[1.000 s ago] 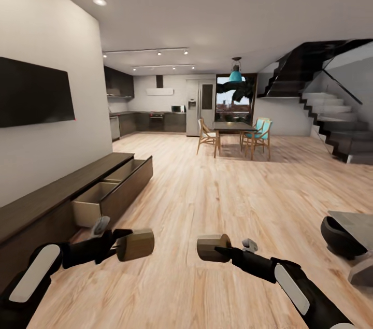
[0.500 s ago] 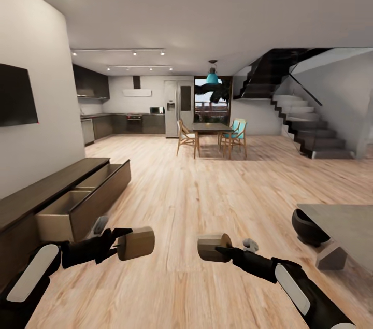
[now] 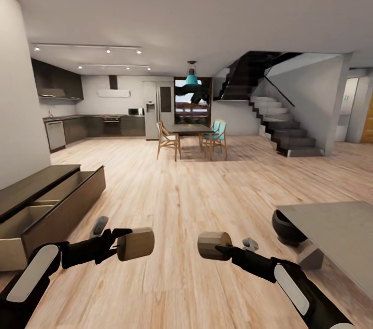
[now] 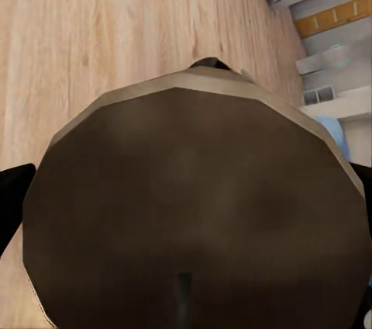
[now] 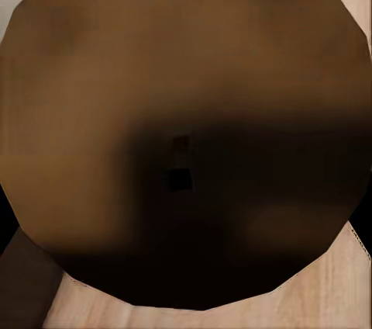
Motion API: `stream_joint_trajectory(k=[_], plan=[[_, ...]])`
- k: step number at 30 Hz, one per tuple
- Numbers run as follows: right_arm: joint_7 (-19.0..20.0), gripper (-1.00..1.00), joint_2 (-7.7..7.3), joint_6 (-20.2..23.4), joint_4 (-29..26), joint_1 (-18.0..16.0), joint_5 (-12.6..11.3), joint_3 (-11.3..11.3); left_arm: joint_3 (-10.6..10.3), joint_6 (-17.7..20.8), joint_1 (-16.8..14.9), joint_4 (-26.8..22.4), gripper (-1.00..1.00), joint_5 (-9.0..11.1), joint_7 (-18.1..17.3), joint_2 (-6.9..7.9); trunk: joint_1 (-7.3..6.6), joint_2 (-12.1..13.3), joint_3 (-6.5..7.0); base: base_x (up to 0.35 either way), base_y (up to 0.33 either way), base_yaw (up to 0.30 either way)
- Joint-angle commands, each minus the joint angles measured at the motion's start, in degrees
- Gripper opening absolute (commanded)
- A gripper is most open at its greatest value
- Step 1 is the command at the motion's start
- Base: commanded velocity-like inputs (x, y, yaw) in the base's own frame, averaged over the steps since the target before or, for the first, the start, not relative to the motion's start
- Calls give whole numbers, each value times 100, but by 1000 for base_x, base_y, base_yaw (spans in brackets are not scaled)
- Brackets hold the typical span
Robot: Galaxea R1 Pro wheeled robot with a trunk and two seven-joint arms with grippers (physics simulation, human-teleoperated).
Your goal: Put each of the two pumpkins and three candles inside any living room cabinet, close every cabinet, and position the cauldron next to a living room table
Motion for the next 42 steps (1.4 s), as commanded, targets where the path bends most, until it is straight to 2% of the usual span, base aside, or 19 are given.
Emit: stream_joint_trajectory(k=[1, 27, 42], plan=[[-11, -100, -3, 32, -5, -6, -67, 11, 6, 19, -4, -1, -100, 96, 33, -2, 2, -3, -6, 317, -1, -22], [41, -100, -28, 49, -10, -6, -119, 3, 12, 22, -4, 23, -100, 102, 31, -17, 2, -3, -6, 318, 142, -1], [29, -100, -25, 41, -5, -6, -123, 9, 13, 20, -4, 35, -100, 102, 31, -26, 2, -3, -6, 317, 11, 0]])
